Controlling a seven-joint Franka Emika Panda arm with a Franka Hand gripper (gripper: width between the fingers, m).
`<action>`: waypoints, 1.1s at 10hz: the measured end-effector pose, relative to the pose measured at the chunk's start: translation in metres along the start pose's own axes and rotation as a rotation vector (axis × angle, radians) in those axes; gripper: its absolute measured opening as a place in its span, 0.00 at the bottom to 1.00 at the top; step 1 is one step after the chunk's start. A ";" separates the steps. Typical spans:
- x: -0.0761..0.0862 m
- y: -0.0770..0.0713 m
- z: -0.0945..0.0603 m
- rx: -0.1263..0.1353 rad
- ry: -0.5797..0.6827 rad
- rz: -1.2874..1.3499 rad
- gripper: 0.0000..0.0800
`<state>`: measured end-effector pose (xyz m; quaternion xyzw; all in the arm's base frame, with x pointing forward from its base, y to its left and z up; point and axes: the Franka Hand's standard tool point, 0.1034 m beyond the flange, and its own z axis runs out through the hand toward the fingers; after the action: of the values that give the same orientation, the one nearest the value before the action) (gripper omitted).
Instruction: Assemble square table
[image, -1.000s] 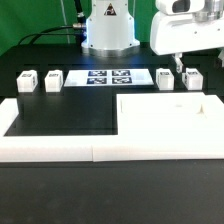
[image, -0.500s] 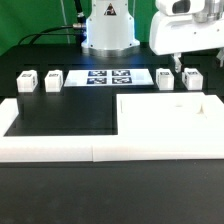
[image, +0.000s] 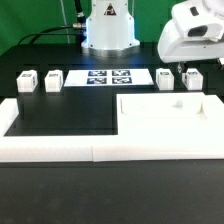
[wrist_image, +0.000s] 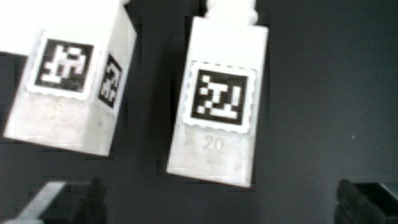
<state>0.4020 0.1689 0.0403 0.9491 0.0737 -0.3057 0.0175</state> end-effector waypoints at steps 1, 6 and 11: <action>-0.001 0.000 0.002 -0.005 -0.076 0.000 0.81; 0.001 -0.003 0.011 -0.016 -0.274 0.021 0.81; -0.005 -0.011 0.044 -0.022 -0.345 0.060 0.81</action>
Offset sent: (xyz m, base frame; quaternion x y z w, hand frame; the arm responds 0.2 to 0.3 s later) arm 0.0000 0.0000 0.0000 0.0000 -0.1296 0.0000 0.9916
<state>0.3709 0.1755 0.0077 0.8841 0.0444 -0.4625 0.0496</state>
